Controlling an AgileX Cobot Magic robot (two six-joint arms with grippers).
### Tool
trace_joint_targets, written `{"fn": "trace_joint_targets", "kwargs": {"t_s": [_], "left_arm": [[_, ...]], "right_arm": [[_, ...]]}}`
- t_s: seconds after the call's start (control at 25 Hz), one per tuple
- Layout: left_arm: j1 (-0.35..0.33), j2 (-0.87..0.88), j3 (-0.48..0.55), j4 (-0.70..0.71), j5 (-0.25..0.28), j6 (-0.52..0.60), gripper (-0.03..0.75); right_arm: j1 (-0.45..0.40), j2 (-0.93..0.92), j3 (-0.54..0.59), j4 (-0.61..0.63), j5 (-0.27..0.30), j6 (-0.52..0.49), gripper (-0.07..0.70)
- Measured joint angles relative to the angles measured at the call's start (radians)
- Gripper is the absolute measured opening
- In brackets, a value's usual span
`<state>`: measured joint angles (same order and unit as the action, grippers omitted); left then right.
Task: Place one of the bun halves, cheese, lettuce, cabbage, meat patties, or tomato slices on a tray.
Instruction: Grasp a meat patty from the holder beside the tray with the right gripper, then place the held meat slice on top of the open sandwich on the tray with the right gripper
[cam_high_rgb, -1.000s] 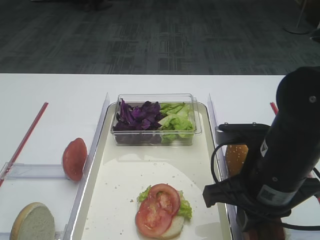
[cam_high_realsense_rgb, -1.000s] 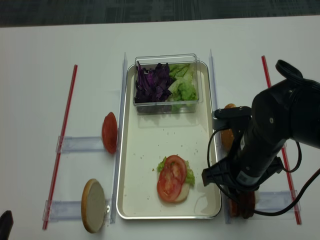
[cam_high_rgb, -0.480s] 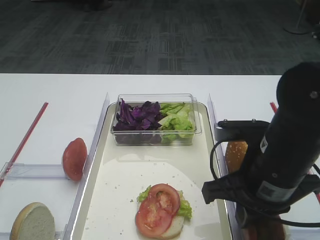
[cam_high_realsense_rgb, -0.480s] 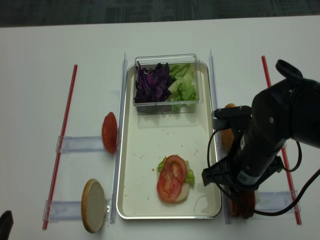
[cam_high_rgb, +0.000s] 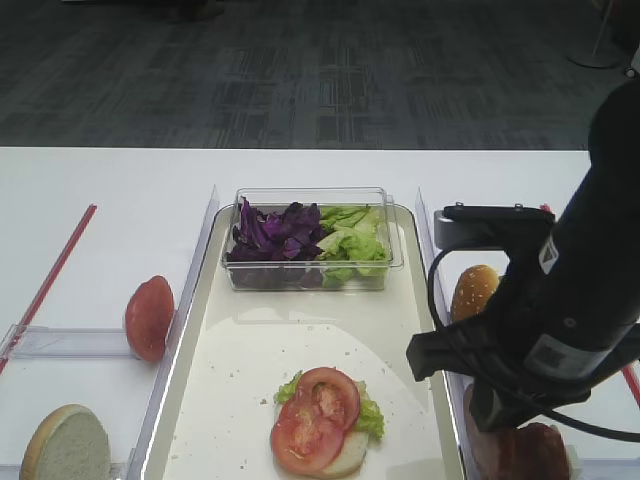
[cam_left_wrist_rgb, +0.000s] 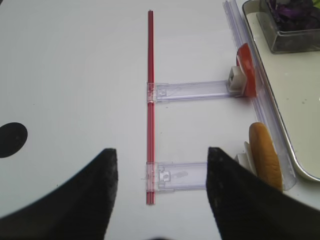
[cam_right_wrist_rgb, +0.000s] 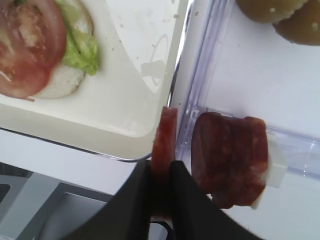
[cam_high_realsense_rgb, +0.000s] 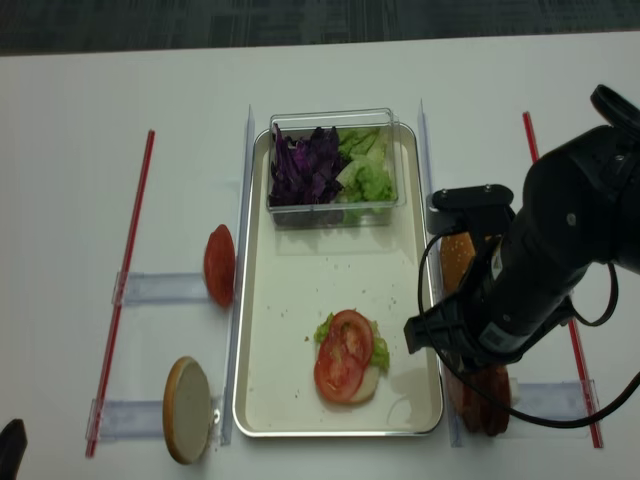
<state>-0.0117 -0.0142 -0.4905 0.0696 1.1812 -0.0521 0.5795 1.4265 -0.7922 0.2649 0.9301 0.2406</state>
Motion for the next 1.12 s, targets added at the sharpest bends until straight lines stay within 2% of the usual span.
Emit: {"fn": "trace_joint_targets", "kwargs": {"t_s": [0.36,0.52,0.84,1.12], "left_arm": [[0.0,0.0,0.0,0.0,0.0,0.0,0.366],[0.0,0.0,0.0,0.0,0.0,0.0,0.366],[0.0,0.0,0.0,0.0,0.0,0.0,0.366],[0.0,0.0,0.0,0.0,0.0,0.0,0.366]], "right_arm": [[0.0,-0.064,-0.004,0.041,0.01,-0.012,0.129],[0.0,-0.066,-0.025,0.116,0.001,-0.088,0.129],[0.009,-0.066,-0.034,0.288,-0.092,-0.298,0.129],[0.009,-0.017,-0.034,0.393,-0.132,-0.462,0.128]]}}
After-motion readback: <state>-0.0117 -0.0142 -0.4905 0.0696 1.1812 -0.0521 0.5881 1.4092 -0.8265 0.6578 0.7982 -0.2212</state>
